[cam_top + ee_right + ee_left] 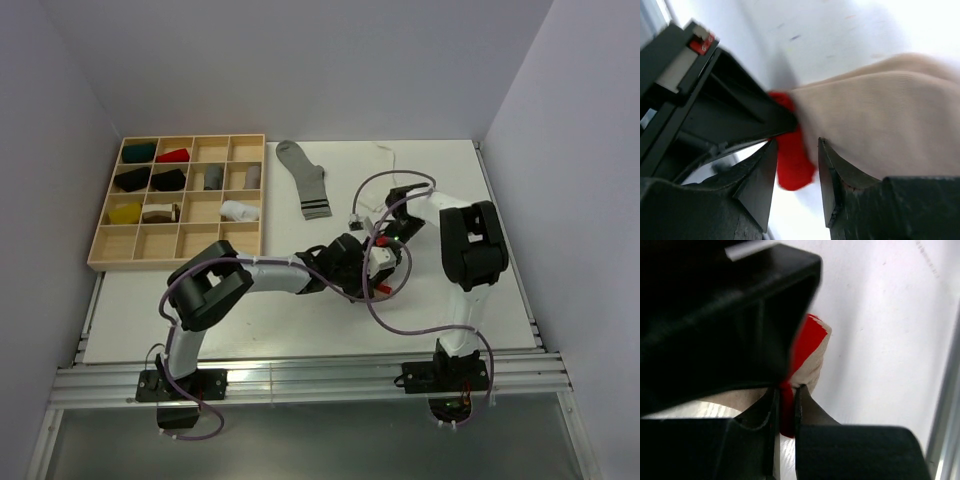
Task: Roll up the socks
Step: Roll the sock at the center of the board.
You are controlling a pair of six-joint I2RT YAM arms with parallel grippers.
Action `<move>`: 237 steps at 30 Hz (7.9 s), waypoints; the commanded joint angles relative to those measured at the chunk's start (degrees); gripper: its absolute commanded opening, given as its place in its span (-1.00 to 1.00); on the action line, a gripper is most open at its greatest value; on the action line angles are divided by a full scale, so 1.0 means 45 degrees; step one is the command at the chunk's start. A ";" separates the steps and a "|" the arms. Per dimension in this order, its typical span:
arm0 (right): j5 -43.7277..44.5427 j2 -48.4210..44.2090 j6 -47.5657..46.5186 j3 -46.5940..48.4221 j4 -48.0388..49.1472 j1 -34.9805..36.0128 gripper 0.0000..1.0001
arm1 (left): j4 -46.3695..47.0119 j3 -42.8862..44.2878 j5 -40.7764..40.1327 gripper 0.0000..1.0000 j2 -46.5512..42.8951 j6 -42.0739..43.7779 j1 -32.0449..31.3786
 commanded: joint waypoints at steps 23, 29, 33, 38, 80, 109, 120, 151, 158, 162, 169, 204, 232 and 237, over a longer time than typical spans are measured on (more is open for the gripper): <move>0.1003 -0.5392 0.4087 -0.3146 0.7043 -0.3088 -0.09 | -0.3665 -0.1496 0.5421 -0.99 0.0977 -0.7866 0.3065; 0.0611 -0.7346 0.2719 -0.3947 0.6339 -0.2390 -0.05 | -0.4134 -0.1066 0.7257 -0.99 0.1795 -0.8960 0.3399; 0.1644 -0.8810 0.2268 -0.5547 0.6943 -0.0554 -0.03 | -0.4583 -0.0832 0.7630 -0.99 0.2305 -0.8982 0.3672; 0.2585 -0.9848 0.1995 -0.7013 0.7999 0.2530 0.04 | -0.5168 -0.0520 0.7826 -0.99 0.2715 -0.8533 0.4024; 0.4365 -0.7505 0.2229 -0.7955 0.9704 0.7265 -0.76 | -0.0301 -0.2294 0.7690 -0.71 0.1097 -1.2176 0.5020; -0.0384 -0.0397 -0.2634 -0.1119 -0.0007 0.3689 -0.77 | 0.5925 -0.6866 0.1345 -0.48 -0.4391 -1.1290 0.4650; -0.0560 0.1088 -0.2889 0.0367 -0.1569 0.3533 -0.76 | 0.5591 -0.8037 -0.4685 -0.48 -0.7224 -0.6622 0.2444; -0.0834 0.2964 -0.2753 0.1755 -0.2802 0.2986 -0.77 | 1.0865 -0.7941 -0.9890 0.18 -0.2774 0.4846 -0.5116; -0.0814 0.3081 -0.2714 0.1755 -0.2762 0.3005 -0.78 | 1.2780 -0.8175 -1.0866 0.18 -0.2284 0.5745 -0.5078; -0.0794 0.3120 -0.2694 0.1813 -0.2820 0.2986 -0.78 | 1.2584 -0.8117 -1.0339 0.18 -0.2090 0.6019 -0.5019; -0.0775 0.3218 -0.2752 0.1833 -0.2840 0.3005 -0.80 | 1.0692 -0.7687 -0.8660 0.18 -0.2343 0.5472 -0.4746; -0.0775 0.3257 -0.2791 0.1891 -0.3036 0.2986 -0.86 | 0.7410 -0.6984 -0.7351 0.13 -0.2186 0.2719 -0.3535; -0.0794 -0.0899 -0.0762 0.1014 0.0379 0.0489 -0.14 | 0.1021 -0.3175 -0.0632 -0.99 -0.0351 -0.1988 -0.0664; -0.0619 -0.1644 0.0097 0.0876 0.1084 -0.0469 -0.12 | 0.0634 -0.2806 0.0305 -0.99 -0.0216 -0.2515 -0.0001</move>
